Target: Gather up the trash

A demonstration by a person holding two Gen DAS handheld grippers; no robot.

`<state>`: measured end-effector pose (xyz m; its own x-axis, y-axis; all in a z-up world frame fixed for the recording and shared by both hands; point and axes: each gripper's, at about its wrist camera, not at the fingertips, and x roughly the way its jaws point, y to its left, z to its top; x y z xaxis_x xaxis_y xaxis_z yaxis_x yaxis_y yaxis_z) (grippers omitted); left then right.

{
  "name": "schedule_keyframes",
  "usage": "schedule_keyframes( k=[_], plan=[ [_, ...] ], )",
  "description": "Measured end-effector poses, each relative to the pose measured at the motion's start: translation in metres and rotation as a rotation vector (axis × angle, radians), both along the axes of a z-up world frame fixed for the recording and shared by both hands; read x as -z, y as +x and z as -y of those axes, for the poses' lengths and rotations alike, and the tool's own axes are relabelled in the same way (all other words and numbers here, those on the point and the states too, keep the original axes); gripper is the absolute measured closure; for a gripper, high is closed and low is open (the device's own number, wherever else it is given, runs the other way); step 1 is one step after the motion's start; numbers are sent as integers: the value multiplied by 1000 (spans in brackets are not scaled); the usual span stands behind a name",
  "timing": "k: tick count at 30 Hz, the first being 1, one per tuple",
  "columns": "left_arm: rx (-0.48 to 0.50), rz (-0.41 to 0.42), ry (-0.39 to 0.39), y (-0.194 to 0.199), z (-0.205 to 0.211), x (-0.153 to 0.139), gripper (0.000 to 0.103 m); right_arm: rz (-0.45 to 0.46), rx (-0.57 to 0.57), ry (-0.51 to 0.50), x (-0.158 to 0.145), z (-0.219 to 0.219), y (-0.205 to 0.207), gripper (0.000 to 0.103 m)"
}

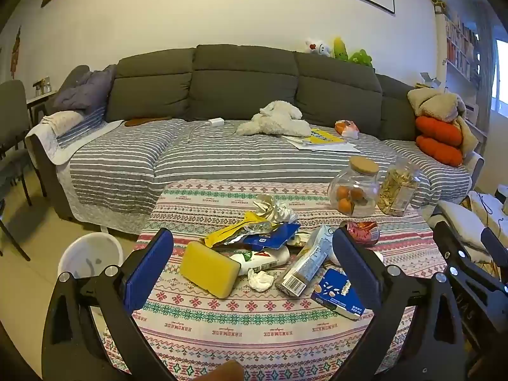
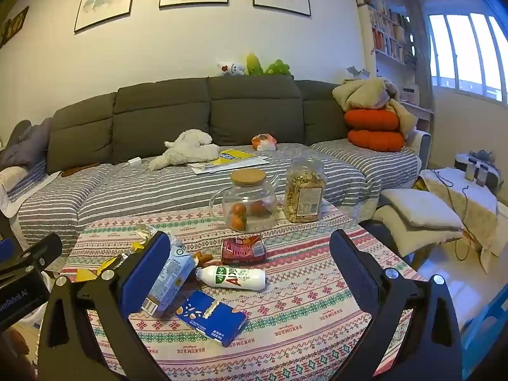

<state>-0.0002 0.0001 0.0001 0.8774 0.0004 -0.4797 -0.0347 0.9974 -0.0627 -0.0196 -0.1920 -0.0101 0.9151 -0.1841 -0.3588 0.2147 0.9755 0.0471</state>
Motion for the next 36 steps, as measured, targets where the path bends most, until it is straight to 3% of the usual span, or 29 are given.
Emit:
schedule_keyframes(
  k=[36],
  plan=[
    [-10, -25, -4, 3, -1, 9, 7, 0, -7, -13, -5, -2, -5, 5]
  ],
)
